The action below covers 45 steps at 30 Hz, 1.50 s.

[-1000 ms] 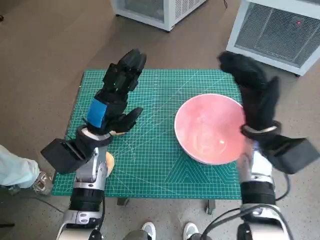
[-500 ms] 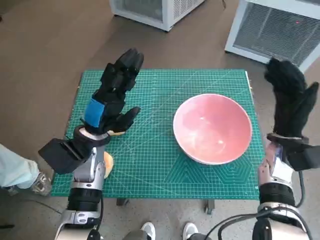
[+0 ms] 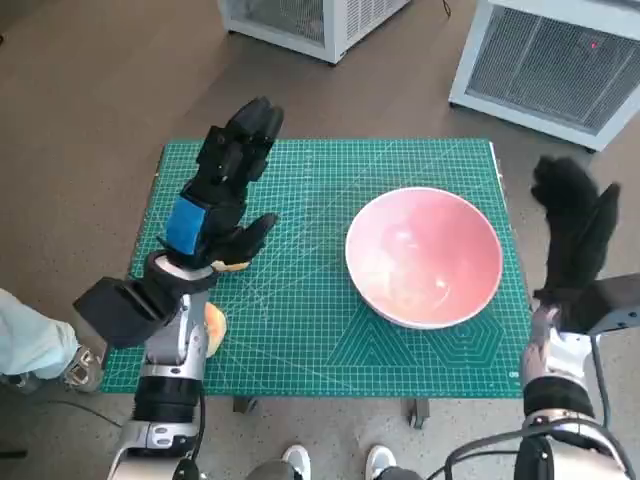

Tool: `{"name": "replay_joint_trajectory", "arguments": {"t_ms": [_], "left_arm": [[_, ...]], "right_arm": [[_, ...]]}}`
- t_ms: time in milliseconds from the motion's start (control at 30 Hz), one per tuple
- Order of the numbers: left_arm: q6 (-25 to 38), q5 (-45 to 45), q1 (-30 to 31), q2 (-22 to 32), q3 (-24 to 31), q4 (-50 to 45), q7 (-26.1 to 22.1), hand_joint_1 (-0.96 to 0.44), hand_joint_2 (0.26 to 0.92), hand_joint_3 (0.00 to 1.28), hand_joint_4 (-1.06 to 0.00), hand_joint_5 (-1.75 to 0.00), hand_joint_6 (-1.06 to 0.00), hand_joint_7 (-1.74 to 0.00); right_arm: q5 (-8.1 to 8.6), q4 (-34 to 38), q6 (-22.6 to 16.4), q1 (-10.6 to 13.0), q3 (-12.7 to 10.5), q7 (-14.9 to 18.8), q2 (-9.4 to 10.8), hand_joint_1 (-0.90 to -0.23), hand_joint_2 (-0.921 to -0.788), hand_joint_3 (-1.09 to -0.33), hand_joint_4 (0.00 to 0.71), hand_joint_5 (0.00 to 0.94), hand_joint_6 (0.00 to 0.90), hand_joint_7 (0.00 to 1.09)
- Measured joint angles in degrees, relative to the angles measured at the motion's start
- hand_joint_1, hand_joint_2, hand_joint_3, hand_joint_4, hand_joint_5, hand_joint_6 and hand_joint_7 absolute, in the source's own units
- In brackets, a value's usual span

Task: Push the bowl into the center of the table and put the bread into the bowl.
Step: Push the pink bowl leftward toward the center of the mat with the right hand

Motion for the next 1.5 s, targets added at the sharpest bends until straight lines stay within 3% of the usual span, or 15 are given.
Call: {"name": "replay_joint_trajectory", "arguments": {"t_ms": [267, 667, 1500], "left_arm": [[-0.1, 0.0, 0.3, 0.1, 0.3, 0.5, 0.0, -0.67, 0.921, 0.37, -0.16, -0.01, 0.00, -0.46], [-0.2, 0.4, 1.6, 0.5, 0.6, -0.2, 0.8, -0.69, 0.921, 0.36, -0.16, -0.01, -0.01, -0.45], [-0.7, 0.5, 7.0, 2.7, 2.4, -4.9, 2.1, -0.70, 0.921, 0.35, -0.17, 0.00, -0.07, -0.30]], "right_arm": [[0.39, 1.8, 4.6, -0.8, -1.0, -0.2, 3.2, -0.592, -0.921, -0.865, 0.198, 0.000, 0.135, 0.29], [0.31, 2.9, 9.9, -4.1, -1.5, -0.6, 7.9, -0.602, -0.921, -0.859, 0.198, 0.002, 0.145, 0.26], [0.26, 3.4, 15.3, -10.5, -1.7, 0.1, 14.4, -0.579, -0.921, -0.905, 0.186, 0.000, 0.167, 0.24]]}}
